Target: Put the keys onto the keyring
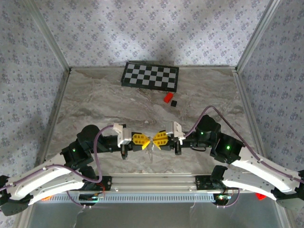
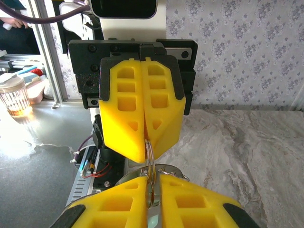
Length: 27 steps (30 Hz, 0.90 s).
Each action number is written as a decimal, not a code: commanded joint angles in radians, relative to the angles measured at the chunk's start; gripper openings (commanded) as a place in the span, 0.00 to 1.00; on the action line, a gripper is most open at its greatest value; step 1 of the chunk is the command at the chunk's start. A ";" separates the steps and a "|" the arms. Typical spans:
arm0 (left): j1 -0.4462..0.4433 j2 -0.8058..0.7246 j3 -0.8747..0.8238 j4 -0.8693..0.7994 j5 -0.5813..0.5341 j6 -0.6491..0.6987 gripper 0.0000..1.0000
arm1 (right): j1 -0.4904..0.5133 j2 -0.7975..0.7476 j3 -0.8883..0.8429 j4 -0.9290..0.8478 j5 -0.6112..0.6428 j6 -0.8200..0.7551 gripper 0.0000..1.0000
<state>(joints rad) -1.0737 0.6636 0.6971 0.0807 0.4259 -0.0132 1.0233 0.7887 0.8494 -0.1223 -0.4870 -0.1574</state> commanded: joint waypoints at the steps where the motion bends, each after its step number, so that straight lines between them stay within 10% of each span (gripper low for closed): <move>1: -0.002 -0.004 0.007 0.058 0.019 -0.008 0.00 | -0.002 0.005 0.028 0.035 -0.004 -0.002 0.14; 17: -0.002 0.007 0.009 0.060 0.019 -0.002 0.00 | 0.004 0.016 0.015 0.070 -0.030 0.015 0.16; 27: -0.001 0.005 0.005 0.048 0.008 0.002 0.00 | 0.010 0.005 0.019 0.034 0.003 -0.013 0.00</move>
<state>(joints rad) -1.0737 0.6758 0.6971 0.0902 0.4259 -0.0124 1.0264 0.8036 0.8494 -0.0891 -0.5087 -0.1497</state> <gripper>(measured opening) 0.047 0.053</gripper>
